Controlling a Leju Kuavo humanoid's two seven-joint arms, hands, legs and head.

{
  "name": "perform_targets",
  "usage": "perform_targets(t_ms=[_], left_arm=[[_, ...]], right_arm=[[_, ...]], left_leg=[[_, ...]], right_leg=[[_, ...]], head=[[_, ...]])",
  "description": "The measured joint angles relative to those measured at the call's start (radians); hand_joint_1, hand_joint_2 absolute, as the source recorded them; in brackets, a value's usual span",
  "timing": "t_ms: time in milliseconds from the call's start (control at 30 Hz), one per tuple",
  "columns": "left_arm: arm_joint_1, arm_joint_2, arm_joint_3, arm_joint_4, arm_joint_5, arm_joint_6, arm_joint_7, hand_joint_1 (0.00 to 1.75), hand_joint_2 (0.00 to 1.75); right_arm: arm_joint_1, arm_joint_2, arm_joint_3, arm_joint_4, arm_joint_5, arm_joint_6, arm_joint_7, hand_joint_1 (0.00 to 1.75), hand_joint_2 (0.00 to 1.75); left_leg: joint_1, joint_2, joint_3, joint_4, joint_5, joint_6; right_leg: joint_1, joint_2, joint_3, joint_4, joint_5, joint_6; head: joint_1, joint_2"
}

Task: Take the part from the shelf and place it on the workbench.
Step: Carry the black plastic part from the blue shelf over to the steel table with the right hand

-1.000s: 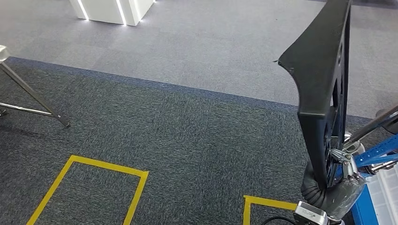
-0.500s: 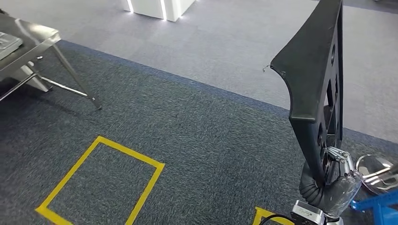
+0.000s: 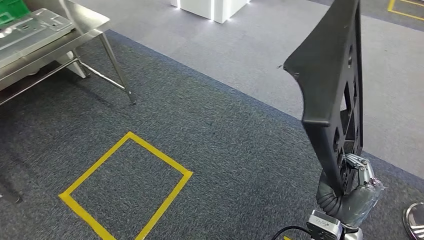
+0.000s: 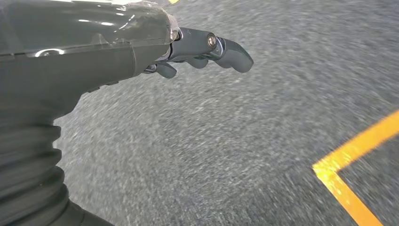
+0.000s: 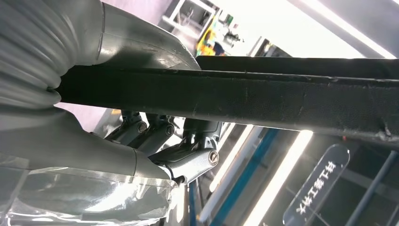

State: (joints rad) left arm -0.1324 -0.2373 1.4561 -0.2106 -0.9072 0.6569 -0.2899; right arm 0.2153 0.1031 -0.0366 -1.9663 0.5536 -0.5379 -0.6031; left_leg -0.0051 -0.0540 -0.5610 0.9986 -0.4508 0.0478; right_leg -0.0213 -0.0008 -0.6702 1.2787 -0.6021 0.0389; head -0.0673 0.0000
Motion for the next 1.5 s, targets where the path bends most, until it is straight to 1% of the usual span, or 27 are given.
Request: perform_targets(t_ms=[33, 100, 167, 233, 267, 333, 400, 467, 500, 533, 600, 667, 700, 767, 833, 900, 967, 1000, 1033, 1067, 1133, 1200, 1267, 1333, 1400, 1467, 1500], left_arm=[[0.001, 0.0, 0.0, 0.0, 0.0, 0.0, 0.0, 0.0, 1.75], [0.0, -0.001, 0.0, 0.0, 0.004, 0.0, -0.001, 0.0, 1.75], [-0.004, -0.001, 0.0, 0.0, 0.014, -0.001, -0.005, 0.0, 1.75], [-0.004, -0.001, 0.001, 0.0, 0.025, -0.002, -0.009, 0.0, 1.75], [-0.002, 0.0, 0.001, 0.0, 0.028, -0.003, -0.01, 0.0, 1.75], [-0.001, 0.0, 0.002, 0.0, 0.031, -0.003, -0.012, 0.0, 1.75], [-0.004, 0.0, 0.002, 0.0, 0.031, -0.003, -0.012, 0.0, 1.75], [-0.005, 0.0, 0.002, 0.0, 0.032, -0.003, -0.009, 0.0, 1.75], [-0.003, 0.0, 0.002, 0.0, 0.034, -0.003, -0.008, 0.0, 1.75], [-0.002, 0.001, 0.002, 0.0, 0.035, -0.003, -0.008, 0.0, 1.75], [-0.001, 0.002, 0.002, 0.0, 0.037, -0.003, -0.012, 0.0, 1.75], [-0.004, 0.002, 0.002, 0.0, 0.037, -0.004, -0.017, 0.0, 1.75], [-0.005, 0.002, 0.002, 0.0, 0.037, -0.005, -0.02, 0.0, 1.75], [-0.004, 0.002, 0.002, 0.0, 0.046, -0.009, -0.024, 0.0, 1.75], [-0.004, 0.001, 0.009, 0.0, 0.083, -0.024, -0.039, 0.0, 1.75], [-0.011, 0.0, 0.025, 0.0, 0.126, -0.047, -0.061, 0.0, 1.75], [-0.014, 0.0, 0.036, 0.0, 0.144, -0.063, -0.077, 0.0, 1.75], [-0.013, 0.0, 0.039, 0.0, 0.145, -0.067, -0.081, 0.0, 1.75], [-0.013, 0.0, 0.042, 0.0, 0.145, -0.069, -0.083, 0.0, 1.75], [-0.013, 0.0, 0.044, 0.0, 0.144, -0.07, -0.085, 0.0, 1.75], [-0.014, 0.0, 0.046, 0.0, 0.133, -0.07, -0.087, 0.0, 1.75], [-0.015, 0.0, 0.045, 0.0, 0.118, -0.067, -0.088, 0.0, 1.75], [-0.013, 0.001, 0.045, 0.0, 0.109, -0.063, -0.088, 0.0, 1.75], [-0.012, 0.001, 0.044, 0.0, 0.102, -0.058, -0.086, 0.0, 1.75], [-0.015, 0.001, 0.039, 0.0, 0.091, -0.053, -0.076, 0.0, 1.75], [-0.015, 0.001, 0.033, 0.0, 0.082, -0.05, -0.063, 0.0, 1.75], [-0.014, 0.001, 0.03, 0.0, 0.08, -0.047, -0.057, 0.0, 1.75]], right_arm=[[-0.001, -0.001, 0.0, 0.001, 0.0, 0.0, 0.0, 1.75, 1.75], [-0.004, -0.002, 0.0, 0.002, 0.001, 0.0, 0.001, 1.75, 1.75], [-0.007, -0.003, 0.0, 0.003, 0.002, 0.0, 0.002, 1.75, 1.75], [-0.008, -0.004, -0.001, 0.004, 0.003, 0.0, 0.002, 1.75, 1.75], [-0.011, -0.003, -0.001, 0.005, 0.003, 0.0, 0.003, 1.75, 1.75], [-0.014, -0.003, -0.001, 0.005, 0.005, 0.0, 0.002, 1.75, 1.75], [-0.009, -0.003, -0.002, 0.005, 0.006, 0.0, 0.0, 1.75, 1.75], [0.004, -0.003, -0.003, 0.005, 0.003, 0.0, -0.005, 1.75, 1.75], [0.01, -0.003, -0.004, 0.004, -0.002, 0.0, -0.009, 1.75, 1.75], [0.016, -0.003, -0.005, 0.004, -0.008, 0.0, -0.014, 1.75, 1.75], [0.027, -0.003, -0.006, 0.0, -0.019, 0.0, -0.024, 1.75, 1.75], [0.036, -0.003, -0.007, -0.006, -0.023, 0.0, -0.031, 1.75, 1.75], [0.039, -0.003, -0.008, -0.008, -0.023, 0.0, -0.033, 1.75, 1.75], [0.042, -0.003, -0.009, -0.01, -0.024, 0.0, -0.034, 1.75, 1.75], [0.048, -0.003, -0.011, -0.015, -0.024, 0.0, -0.035, 1.75, 1.75], [0.061, -0.003, -0.016, -0.021, -0.023, 0.0, -0.035, 1.75, 1.75], [0.074, -0.003, -0.019, -0.025, -0.019, 0.0, -0.035, 1.75, 1.75], [0.079, -0.003, -0.02, -0.026, -0.017, 0.0, -0.035, 1.75, 1.75], [0.082, -0.003, -0.021, -0.028, -0.015, 0.0, -0.035, 1.75, 1.75], [0.084, -0.003, -0.021, -0.031, -0.013, 0.0, -0.035, 1.75, 1.75], [0.087, -0.003, -0.021, -0.038, -0.008, 0.0, -0.034, 1.75, 1.75], [0.092, -0.002, -0.021, -0.045, -0.002, 0.0, -0.032, 1.75, 1.75], [0.094, -0.001, -0.021, -0.05, 0.002, 0.0, -0.027, 1.75, 1.75], [0.094, 0.001, -0.021, -0.054, 0.003, 0.0, -0.022, 1.75, 1.75], [0.096, 0.003, -0.021, -0.059, 0.003, 0.0, -0.02, 1.75, 1.75], [0.098, 0.005, -0.022, -0.06, 0.003, 0.001, -0.019, 1.75, 1.75], [0.099, 0.006, -0.022, -0.06, 0.003, 0.001, -0.019, 1.75, 1.75]], left_leg=[[0.001, -0.015, 0.002, 0.002, -0.001, -0.002], [0.001, -0.043, 0.0, 0.01, -0.005, -0.008], [0.002, -0.065, -0.011, 0.02, -0.007, -0.018], [0.005, -0.087, -0.022, 0.019, -0.004, -0.031], [0.007, -0.088, -0.024, 0.021, -0.005, -0.037], [0.004, -0.045, -0.046, 0.064, -0.032, -0.046], [0.005, 0.018, -0.105, 0.183, -0.091, -0.052], [0.01, 0.043, -0.161, 0.289, -0.125, -0.057], [0.011, 0.047, -0.166, 0.295, -0.116, -0.058], [0.012, 0.053, -0.148, 0.26, -0.089, -0.057], [0.007, 0.088, -0.075, 0.123, -0.027, -0.051], [-0.002, 0.119, -0.028, 0.033, -0.004, -0.04], [-0.006, 0.121, -0.025, 0.024, -0.008, -0.035], [-0.005, 0.098, -0.024, 0.018, -0.005, -0.025], [0.0, 0.076, -0.018, 0.008, 0.0, -0.013], [0.002, 0.053, -0.015, 0.004, 0.003, -0.005], [0.001, 0.027, -0.015, 0.005, 0.002, -0.003], [0.0, 0.012, -0.014, 0.006, 0.002, -0.003], [0.0, -0.003, -0.013, 0.007, 0.001, -0.004], [0.001, -0.017, -0.011, 0.009, 0.0, -0.006], [0.001, -0.043, -0.012, 0.016, -0.003, -0.013], [0.002, -0.063, -0.019, 0.021, -0.004, -0.023], [0.005, -0.078, -0.025, 0.019, -0.003, -0.036], [0.003, -0.04, -0.038, 0.047, -0.022, -0.047], [0.004, 0.021, -0.087, 0.151, -0.082, -0.057], [0.009, 0.042, -0.149, 0.277, -0.136, -0.064], [0.011, 0.045, -0.162, 0.303, -0.138, -0.067]], right_leg=[[-0.001, 0.005, 0.017, -0.045, 0.038, -0.001], [-0.006, 0.047, 0.071, -0.177, 0.109, -0.004], [-0.008, 0.082, 0.097, -0.246, 0.127, -0.007], [-0.006, 0.072, 0.098, -0.255, 0.123, -0.016], [-0.006, 0.059, 0.101, -0.259, 0.124, -0.022], [-0.009, 0.032, 0.108, -0.269, 0.126, -0.035], [-0.004, 0.001, 0.113, -0.271, 0.122, -0.044], [0.0, -0.031, 0.116, -0.271, 0.118, -0.047], [0.0, -0.045, 0.118, -0.271, 0.116, -0.046], [0.001, -0.058, 0.121, -0.271, 0.113, -0.045], [0.002, -0.082, 0.132, -0.271, 0.105, -0.039], [0.006, -0.101, 0.14, -0.269, 0.098, -0.03], [0.008, -0.11, 0.142, -0.27, 0.095, -0.025], [0.007, -0.12, 0.148, -0.269, 0.09, -0.013], [0.002, -0.08, 0.138, -0.235, 0.063, -0.003], [0.0, -0.023, 0.084, -0.125, 0.003, 0.001], [0.0, -0.005, 0.018, -0.008, -0.037, 0.002], [0.0, -0.003, 0.003, 0.009, -0.029, 0.001], [-0.001, 0.0, 0.008, -0.014, 0.0, -0.001], [-0.001, 0.007, 0.03, -0.07, 0.042, -0.003], [-0.004, 0.051, 0.083, -0.198, 0.103, -0.009], [-0.002, 0.076, 0.103, -0.251, 0.115, -0.014], [0.001, 0.056, 0.106, -0.257, 0.118, -0.024], [-0.002, 0.032, 0.112, -0.266, 0.12, -0.038], [-0.001, 0.004, 0.116, -0.27, 0.119, -0.049], [0.002, -0.025, 0.116, -0.27, 0.116, -0.053], [0.002, -0.039, 0.117, -0.269, 0.115, -0.053]], head=[[0.0, 0.0], [0.0, 0.0], [0.0, 0.0], [-0.001, 0.0], [-0.001, 0.0], [-0.002, 0.0], [-0.004, 0.0], [-0.004, 0.0], [-0.004, 0.0], [-0.004, 0.0], [-0.004, 0.0], [-0.003, 0.0], [-0.003, 0.0], [-0.003, 0.0], [-0.003, 0.0], [-0.002, 0.0], [-0.002, 0.0], [-0.002, 0.0], [-0.002, 0.0], [-0.002, 0.0], [-0.002, 0.0], [-0.002, 0.0], [-0.002, 0.0], [-0.003, 0.0], [-0.004, 0.0], [-0.004, 0.0], [-0.004, 0.0]])
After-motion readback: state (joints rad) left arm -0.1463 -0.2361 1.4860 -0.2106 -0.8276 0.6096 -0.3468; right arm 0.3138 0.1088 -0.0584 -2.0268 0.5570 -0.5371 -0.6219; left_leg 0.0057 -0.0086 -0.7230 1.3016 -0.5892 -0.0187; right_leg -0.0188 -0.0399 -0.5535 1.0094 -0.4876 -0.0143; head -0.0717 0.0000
